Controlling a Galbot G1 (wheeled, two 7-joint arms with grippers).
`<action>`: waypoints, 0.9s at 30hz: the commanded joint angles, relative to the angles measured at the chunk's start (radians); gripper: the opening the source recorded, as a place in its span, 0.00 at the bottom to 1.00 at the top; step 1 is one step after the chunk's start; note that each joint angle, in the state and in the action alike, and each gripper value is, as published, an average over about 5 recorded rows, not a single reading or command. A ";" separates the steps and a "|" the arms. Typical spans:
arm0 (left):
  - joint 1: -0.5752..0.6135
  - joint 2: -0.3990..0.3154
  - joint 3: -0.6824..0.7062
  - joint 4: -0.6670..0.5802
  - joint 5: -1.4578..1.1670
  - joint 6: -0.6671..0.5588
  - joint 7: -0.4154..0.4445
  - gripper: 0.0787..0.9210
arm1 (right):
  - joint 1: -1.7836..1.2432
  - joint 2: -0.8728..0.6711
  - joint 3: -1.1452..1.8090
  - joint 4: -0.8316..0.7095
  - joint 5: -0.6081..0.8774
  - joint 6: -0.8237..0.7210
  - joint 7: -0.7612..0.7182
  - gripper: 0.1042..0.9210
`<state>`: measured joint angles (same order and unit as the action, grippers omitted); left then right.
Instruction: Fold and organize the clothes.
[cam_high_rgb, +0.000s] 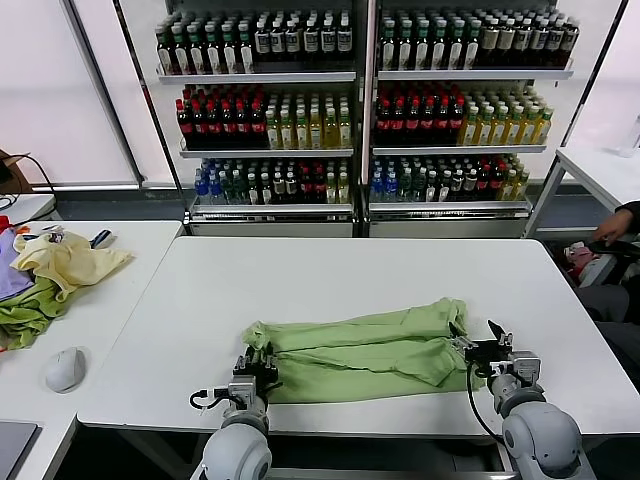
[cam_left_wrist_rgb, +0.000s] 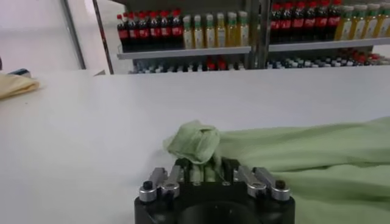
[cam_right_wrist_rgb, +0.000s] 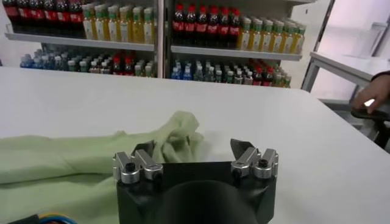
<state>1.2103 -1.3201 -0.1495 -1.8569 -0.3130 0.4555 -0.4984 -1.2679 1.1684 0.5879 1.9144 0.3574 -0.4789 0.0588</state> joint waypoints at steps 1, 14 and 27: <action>-0.005 0.121 -0.073 -0.010 -0.064 -0.006 0.029 0.26 | -0.002 0.000 0.002 0.003 0.000 0.001 0.000 0.88; -0.061 0.454 -0.382 0.006 -0.263 -0.009 0.123 0.05 | 0.012 0.004 -0.009 0.011 0.002 0.004 0.001 0.88; -0.091 0.310 -0.371 -0.319 -0.960 0.126 0.045 0.05 | -0.014 0.002 -0.005 0.053 -0.001 -0.001 0.004 0.88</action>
<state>1.1324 -0.9727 -0.5006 -1.9857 -0.8549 0.5252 -0.4219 -1.2793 1.1682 0.5845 1.9580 0.3575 -0.4797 0.0623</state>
